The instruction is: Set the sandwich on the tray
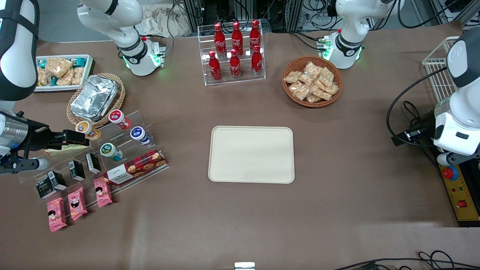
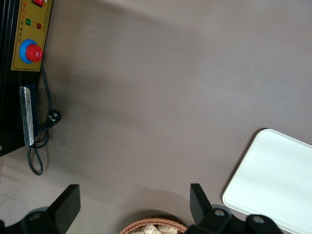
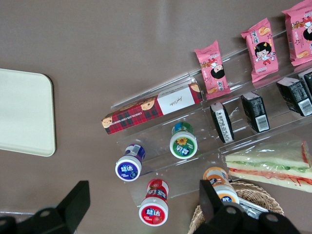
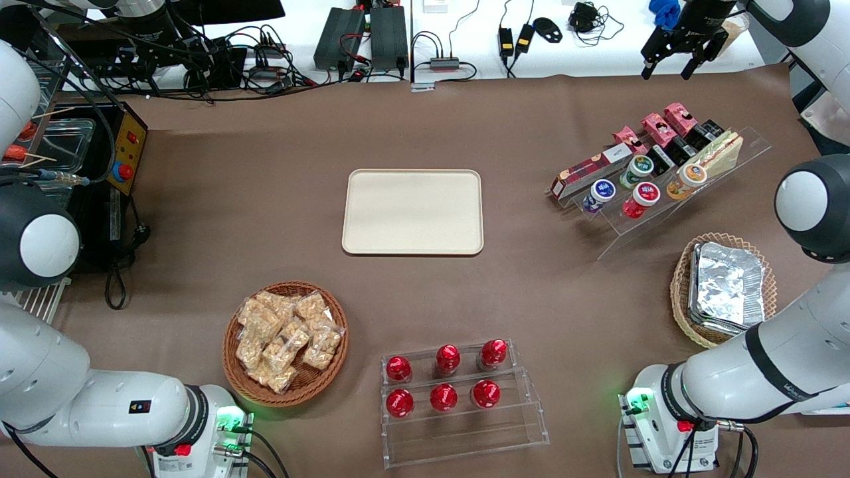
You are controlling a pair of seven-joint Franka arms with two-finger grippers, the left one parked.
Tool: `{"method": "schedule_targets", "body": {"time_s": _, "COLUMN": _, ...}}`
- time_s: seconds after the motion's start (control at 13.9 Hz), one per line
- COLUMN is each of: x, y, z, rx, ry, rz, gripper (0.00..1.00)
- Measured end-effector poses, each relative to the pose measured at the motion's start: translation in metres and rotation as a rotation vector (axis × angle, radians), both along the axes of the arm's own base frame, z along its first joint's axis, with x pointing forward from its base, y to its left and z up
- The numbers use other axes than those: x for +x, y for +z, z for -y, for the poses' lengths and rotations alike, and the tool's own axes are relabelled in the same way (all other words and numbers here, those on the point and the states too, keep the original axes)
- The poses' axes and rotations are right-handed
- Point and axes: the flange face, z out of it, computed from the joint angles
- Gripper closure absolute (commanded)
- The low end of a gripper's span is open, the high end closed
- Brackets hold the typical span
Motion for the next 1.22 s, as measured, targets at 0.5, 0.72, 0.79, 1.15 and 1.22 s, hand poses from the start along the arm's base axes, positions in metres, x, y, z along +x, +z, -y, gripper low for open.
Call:
{"method": "schedule_targets", "body": {"time_s": 0.5, "x": 0.0, "y": 0.001, "z": 0.003, "rx": -0.001, "ry": -0.005, "rz": 0.002, "gripper": 0.0}}
{"method": "schedule_targets", "body": {"time_s": 0.72, "x": 0.0, "y": 0.001, "z": 0.004, "rx": -0.001, "ry": -0.006, "rz": 0.0, "gripper": 0.0}}
{"method": "schedule_targets", "body": {"time_s": 0.79, "x": 0.0, "y": 0.001, "z": 0.004, "rx": -0.001, "ry": -0.007, "rz": -0.001, "gripper": 0.0}}
{"method": "schedule_targets", "body": {"time_s": 1.15, "x": -0.001, "y": 0.0, "z": 0.012, "rx": -0.035, "ry": -0.013, "rz": -0.005, "gripper": 0.0}}
{"method": "schedule_targets", "body": {"time_s": 1.22, "x": -0.001, "y": 0.0, "z": 0.017, "rx": -0.046, "ry": -0.018, "rz": -0.006, "gripper": 0.0}}
